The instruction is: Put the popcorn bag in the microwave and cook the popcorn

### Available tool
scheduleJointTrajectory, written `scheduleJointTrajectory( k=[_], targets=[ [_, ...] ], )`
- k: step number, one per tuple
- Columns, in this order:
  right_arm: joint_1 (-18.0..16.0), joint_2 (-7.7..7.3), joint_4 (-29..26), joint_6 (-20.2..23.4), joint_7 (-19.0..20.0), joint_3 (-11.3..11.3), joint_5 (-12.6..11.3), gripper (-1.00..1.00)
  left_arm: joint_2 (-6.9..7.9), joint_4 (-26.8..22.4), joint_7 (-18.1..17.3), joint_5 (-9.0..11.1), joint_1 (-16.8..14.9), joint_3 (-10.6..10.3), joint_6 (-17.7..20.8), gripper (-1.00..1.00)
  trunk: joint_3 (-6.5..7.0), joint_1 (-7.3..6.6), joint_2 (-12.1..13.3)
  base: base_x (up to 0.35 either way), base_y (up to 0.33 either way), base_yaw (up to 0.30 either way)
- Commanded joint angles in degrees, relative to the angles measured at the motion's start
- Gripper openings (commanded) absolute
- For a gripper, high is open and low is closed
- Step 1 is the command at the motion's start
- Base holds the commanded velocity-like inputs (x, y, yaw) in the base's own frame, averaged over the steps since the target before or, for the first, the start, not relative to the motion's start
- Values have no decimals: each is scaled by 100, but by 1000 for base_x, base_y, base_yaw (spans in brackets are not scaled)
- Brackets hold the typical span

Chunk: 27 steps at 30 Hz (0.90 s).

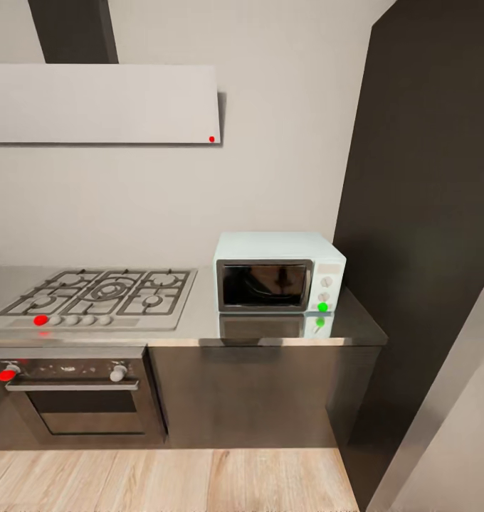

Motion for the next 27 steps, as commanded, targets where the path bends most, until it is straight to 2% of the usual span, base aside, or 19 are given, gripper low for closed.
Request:
scheduleJointTrajectory(
  k=[1,4,8,11,16,18,20,22,23,25,27],
  targets=[
    [213,0,55,-72,4,-65,40,-100,-1,1,14,38,-3,-56,-11,100,-6,0,-5,-8,0,0],
    [570,38,101,-109,-12,-108,-27,-100,12,1,4,33,-3,-69,-8,100,-6,0,-5,-3,0,0],
    [738,156,109,-176,-108,-111,-106,-100,52,-3,18,45,-3,-70,-29,100,-6,0,-5,0,0,0],
    [742,162,105,-150,-120,-104,-97,-100,169,-7,28,91,-3,-59,-42,100,-6,0,-5,0,0,0],
    [742,158,102,-163,-125,-108,-102,-100,244,-48,29,17,-3,-53,-50,100,-6,0,-5,0,0,0],
    [742,122,101,-174,-131,-138,-199,-100,244,-76,29,-1,-3,-58,-51,100,-6,0,-5,0,0,0],
    [742,95,101,-176,-136,-234,-448,-100,244,-82,26,-10,-3,-69,-51,100,-6,0,-5,0,0,0],
    [742,46,99,-177,-138,-471,-1042,-100,244,-87,18,-20,-3,-82,-48,100,-6,0,-5,0,0,0],
    [742,-69,97,-177,-143,-621,-1479,-100,244,-91,8,-25,-3,-97,-38,100,-6,0,-5,0,0,0],
    [742,-182,90,-175,-153,-739,-2052,-100,238,-94,-5,-80,-3,-161,-30,100,-6,0,-5,0,0,0],
    [742,-189,86,-175,-215,-734,-2185,-100,227,-95,-11,-272,-3,-347,-23,100,-6,0,-5,0,0,0]
  ],
)
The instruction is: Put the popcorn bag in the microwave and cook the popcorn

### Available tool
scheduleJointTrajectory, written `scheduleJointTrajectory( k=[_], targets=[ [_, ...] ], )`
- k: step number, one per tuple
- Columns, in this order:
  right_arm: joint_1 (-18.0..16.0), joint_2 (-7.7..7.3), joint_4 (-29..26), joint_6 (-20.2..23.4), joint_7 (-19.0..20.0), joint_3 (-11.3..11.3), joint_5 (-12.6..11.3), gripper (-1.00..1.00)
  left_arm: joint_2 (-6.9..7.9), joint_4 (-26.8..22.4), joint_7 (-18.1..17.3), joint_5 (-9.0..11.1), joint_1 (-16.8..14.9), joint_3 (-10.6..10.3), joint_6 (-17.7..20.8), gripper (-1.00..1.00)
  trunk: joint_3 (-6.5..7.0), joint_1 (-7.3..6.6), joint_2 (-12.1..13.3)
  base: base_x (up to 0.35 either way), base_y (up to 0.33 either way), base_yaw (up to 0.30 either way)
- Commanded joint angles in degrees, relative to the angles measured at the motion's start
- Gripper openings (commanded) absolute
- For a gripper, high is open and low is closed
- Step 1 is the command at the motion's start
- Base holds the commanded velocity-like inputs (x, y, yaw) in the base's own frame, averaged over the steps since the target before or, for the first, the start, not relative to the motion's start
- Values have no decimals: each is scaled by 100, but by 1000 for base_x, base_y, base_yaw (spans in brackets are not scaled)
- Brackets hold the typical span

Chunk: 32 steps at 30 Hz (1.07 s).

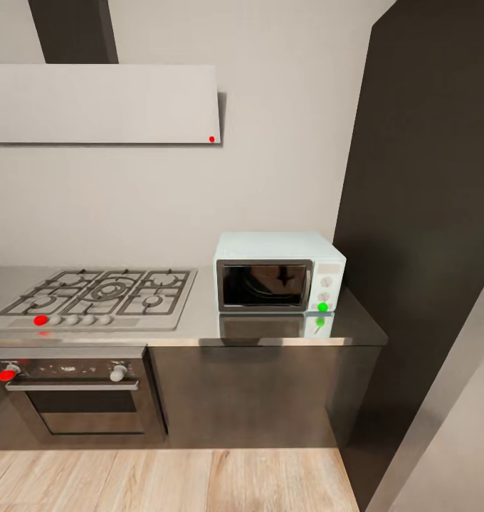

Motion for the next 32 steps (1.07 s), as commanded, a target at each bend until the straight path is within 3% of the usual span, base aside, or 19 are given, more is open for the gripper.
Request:
scheduleJointTrajectory(
  k=[1,2,3,6,7,20,22,23,26,27,32],
  targets=[
    [-6,3,15,-30,-61,86,41,-100,-17,-1,20,-163,-3,-234,-7,100,-7,0,-5,0,0,0],
    [-6,22,14,-31,-149,198,191,-100,-23,-4,16,-289,-3,-345,-4,100,-7,0,-5,0,0,0],
    [-6,112,18,-32,-296,380,493,-100,-27,-2,15,-413,-3,-450,-7,100,-7,0,-5,0,0,0],
    [-6,368,22,-50,-624,621,1310,-100,-4,6,27,-468,-3,-517,-27,100,-7,0,-5,0,0,0],
    [-6,878,31,-80,-1691,214,4150,-100,173,9,35,-535,-3,-568,-43,100,-7,0,-5,0,0,0],
    [1,927,31,-57,-1653,220,4165,-100,173,9,35,-535,-3,-576,-43,100,-7,0,-5,0,0,0],
    [13,878,29,-77,-1584,195,4127,-100,173,9,35,-533,-3,-576,-43,100,-7,0,-5,0,0,0],
    [15,854,26,-99,-1577,138,4025,-100,177,9,35,-528,-3,-570,-43,100,-7,0,-5,0,0,0],
    [14,463,2,-127,-1568,-398,2925,-100,222,9,35,-479,-3,-556,-43,100,-7,0,-5,0,0,0],
    [16,413,-2,-129,-1568,-443,2772,-100,229,12,35,-476,-3,-557,-43,100,-7,0,-5,0,0,0],
    [18,434,-12,-130,-1559,-403,2734,-100,259,18,38,-465,-3,-551,-43,100,-7,0,-5,0,0,0]
  ],
)
